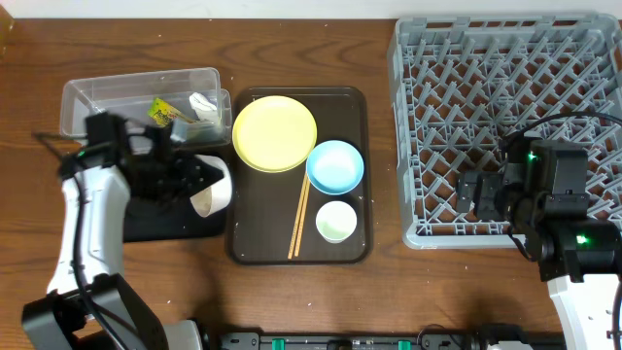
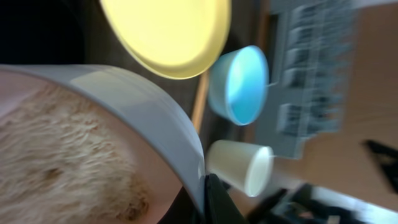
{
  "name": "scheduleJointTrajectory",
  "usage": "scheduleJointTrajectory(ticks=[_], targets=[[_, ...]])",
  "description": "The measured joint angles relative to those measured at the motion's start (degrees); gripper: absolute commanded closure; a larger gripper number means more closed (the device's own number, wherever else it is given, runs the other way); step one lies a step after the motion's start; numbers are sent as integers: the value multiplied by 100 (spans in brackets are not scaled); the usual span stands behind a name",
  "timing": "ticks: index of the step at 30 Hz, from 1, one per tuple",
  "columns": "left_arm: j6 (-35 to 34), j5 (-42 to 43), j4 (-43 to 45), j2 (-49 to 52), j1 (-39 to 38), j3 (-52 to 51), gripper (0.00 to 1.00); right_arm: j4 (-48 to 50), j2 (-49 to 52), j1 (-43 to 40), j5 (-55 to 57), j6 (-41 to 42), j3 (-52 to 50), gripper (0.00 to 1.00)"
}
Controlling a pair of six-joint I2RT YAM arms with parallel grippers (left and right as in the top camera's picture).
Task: Sort waste into correct bins and load items into the dishwasher rack
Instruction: 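Tip the pink bowl over the black tray to dump the rice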
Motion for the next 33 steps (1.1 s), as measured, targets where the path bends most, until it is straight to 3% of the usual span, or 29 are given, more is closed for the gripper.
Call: scheduleJointTrajectory(ticks=[8,17,33], targets=[[417,1593,20,551,1215,-358,94,-2,0,0,0,0,0,1],[415,2844,-7,1231,1834,-361,94,-2,0,0,0,0,0,1],[304,3410,-61,1303,1904,-361,94,-2,0,0,0,0,0,1]])
